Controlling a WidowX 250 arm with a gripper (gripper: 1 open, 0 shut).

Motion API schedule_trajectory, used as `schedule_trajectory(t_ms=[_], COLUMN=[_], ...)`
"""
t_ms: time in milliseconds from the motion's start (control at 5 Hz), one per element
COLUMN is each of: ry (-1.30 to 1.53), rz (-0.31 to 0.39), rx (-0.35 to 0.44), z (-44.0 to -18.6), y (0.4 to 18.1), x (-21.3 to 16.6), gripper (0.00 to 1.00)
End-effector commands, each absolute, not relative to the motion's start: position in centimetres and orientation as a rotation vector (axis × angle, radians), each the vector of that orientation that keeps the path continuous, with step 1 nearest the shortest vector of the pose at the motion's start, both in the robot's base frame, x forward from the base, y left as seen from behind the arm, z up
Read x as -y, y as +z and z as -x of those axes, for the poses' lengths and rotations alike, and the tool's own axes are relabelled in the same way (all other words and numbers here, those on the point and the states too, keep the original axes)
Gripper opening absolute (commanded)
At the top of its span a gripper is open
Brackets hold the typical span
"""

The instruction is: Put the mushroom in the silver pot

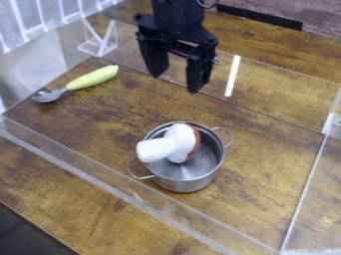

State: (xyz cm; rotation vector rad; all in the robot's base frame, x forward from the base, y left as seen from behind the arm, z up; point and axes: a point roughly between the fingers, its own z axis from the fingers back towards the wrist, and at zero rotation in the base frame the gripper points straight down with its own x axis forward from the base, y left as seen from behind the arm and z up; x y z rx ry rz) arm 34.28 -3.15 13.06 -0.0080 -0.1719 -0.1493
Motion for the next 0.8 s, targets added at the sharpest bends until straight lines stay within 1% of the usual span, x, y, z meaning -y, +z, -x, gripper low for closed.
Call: schedule_trajectory(t_ms=[0, 200, 400, 600], ry=[-0.187, -0.201, -0.194, -0.186], rz=[0.016, 0.015, 0.013, 0.011], rx=[0.229, 0.232, 0.229, 0.231], z=[-33.7, -33.4, -34.0, -34.6], y=[15.0, 15.6, 15.8, 15.7], x=[3.3, 3.0, 2.6, 2.1], gripper=[1.0, 0.0, 1.0, 1.0])
